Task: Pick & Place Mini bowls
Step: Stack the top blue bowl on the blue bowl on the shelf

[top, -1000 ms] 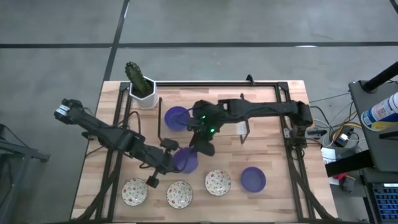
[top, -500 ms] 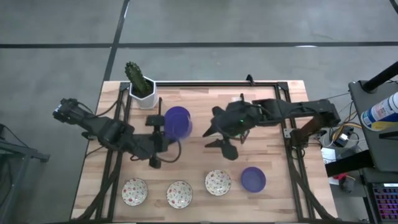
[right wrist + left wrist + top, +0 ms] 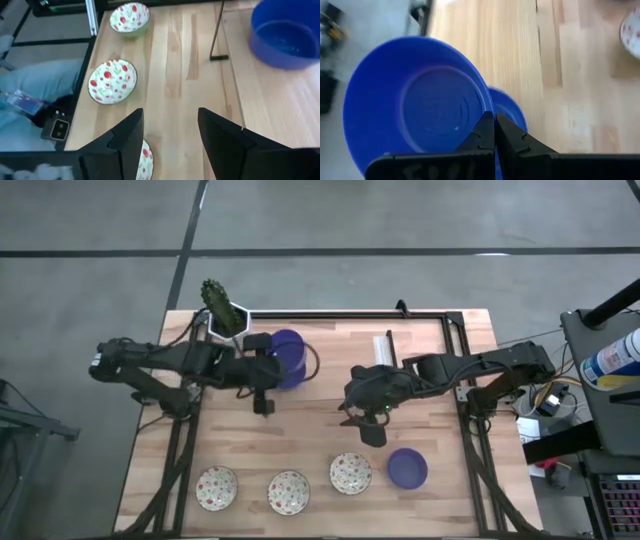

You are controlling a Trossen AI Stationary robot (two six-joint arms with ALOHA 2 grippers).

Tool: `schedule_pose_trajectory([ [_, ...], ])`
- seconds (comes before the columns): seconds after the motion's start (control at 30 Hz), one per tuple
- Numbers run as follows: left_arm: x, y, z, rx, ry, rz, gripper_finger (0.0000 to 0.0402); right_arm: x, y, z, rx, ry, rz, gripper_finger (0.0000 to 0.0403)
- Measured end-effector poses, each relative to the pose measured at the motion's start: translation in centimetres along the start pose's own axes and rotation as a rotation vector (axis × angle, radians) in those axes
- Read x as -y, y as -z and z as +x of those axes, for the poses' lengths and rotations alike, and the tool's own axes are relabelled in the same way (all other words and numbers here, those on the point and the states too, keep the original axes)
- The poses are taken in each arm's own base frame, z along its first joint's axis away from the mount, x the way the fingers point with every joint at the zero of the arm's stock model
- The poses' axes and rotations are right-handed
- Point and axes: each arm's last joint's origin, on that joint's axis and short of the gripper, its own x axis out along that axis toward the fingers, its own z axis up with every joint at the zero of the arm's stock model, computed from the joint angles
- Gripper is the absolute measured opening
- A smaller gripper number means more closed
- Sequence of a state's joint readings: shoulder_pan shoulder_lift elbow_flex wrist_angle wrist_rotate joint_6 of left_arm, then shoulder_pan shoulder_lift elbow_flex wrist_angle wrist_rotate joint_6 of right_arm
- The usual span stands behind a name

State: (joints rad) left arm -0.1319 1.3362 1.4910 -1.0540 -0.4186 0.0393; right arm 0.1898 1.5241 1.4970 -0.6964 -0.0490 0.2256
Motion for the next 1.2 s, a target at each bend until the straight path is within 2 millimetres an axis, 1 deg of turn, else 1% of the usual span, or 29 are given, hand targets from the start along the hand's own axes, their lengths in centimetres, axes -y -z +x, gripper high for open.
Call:
schedule_pose_trajectory([
  [0.17, -0.2, -0.3, 1.1, -0.101, 0.043, 0.004, 0.0000, 0.1, 0.7, 0.5, -0.023, 0.003, 0.002, 0.0179],
  [0.27, 0.1, -0.6, 2.0, -0.155, 0.045, 0.024, 0.0000, 0.0, 0.8, 0.5, -0.025, 0.002, -0.003, 0.0178],
  [0.43, 0.7, -1.2, 3.5, -0.193, 0.050, 0.043, 0.0000, -0.1, 0.7, 0.4, -0.018, -0.004, -0.022, 0.0176],
  [0.53, 0.9, -1.0, 4.0, -0.243, 0.050, 0.060, 0.0000, -0.2, 0.7, 0.4, -0.018, -0.004, -0.022, 0.0174],
  [0.7, 0.8, -0.8, 3.8, -0.253, 0.041, 0.041, 0.0000, -0.4, 0.8, 0.4, -0.019, -0.010, -0.027, 0.0175],
  [0.93, 0.9, -0.9, 3.8, -0.252, 0.079, 0.029, 0.0000, -0.7, 0.8, 0.4, -0.009, -0.019, -0.034, 0.0176],
  [1.2, 1.2, -0.9, 4.4, -0.268, 0.080, 0.032, 0.0000, -1.0, 0.8, 0.5, -0.012, -0.025, -0.035, 0.0171],
])
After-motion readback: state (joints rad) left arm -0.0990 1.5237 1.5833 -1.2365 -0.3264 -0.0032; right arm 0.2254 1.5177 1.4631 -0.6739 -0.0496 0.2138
